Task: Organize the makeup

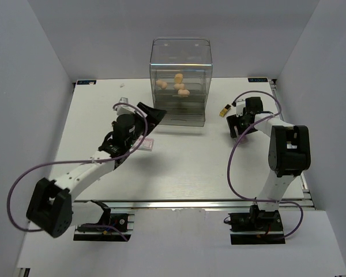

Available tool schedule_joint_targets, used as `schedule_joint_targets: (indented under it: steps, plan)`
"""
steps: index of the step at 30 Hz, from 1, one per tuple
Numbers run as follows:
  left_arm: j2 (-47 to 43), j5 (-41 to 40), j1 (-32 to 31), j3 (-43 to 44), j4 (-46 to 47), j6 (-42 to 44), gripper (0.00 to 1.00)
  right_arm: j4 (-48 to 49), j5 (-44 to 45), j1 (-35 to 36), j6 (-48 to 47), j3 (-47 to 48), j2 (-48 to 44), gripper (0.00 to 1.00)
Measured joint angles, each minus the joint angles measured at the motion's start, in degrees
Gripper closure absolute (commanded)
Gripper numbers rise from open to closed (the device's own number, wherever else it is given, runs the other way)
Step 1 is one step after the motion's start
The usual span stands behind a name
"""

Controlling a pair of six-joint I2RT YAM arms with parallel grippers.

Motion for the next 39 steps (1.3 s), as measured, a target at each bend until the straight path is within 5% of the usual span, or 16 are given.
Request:
schedule_joint_targets:
  steps: [7,12,22,28,34,39]
  plan:
    - [-15.3,-8.66,5.86,-3.19,-15.41,6.67,0.02,0.33,0.48,0.0,-2.49,-0.28,-0.24,0.58]
    - [-15.13,-7.91,11.41,-3.17,-24.96,8.31,0.02,0.48,-0.68,0.0,-5.29,-1.97,-1.64,0.99]
    - [-7.91,-0.79,15.28,-3.19,-35.82,6.32,0.02,-4.33,-19.65,0.57,-18.86,-5.07,-19.85,1.0]
    - [-6.84,1.99,15.89,-3.19,-36.61,4.13,0.02,-1.99,-26.4,10.1,-28.57,-5.07,-28.28,1.0]
    - [-5.18,3.23,16.2,-3.19,-36.98,3.1,0.02,4.33,-21.84,25.42,-33.22,-1.6,-22.29,1.0]
    - [-5.03,3.65,16.28,-3.96,-36.94,2.75,0.02,9.46,-13.51,29.9,-35.87,6.73,-11.37,0.98]
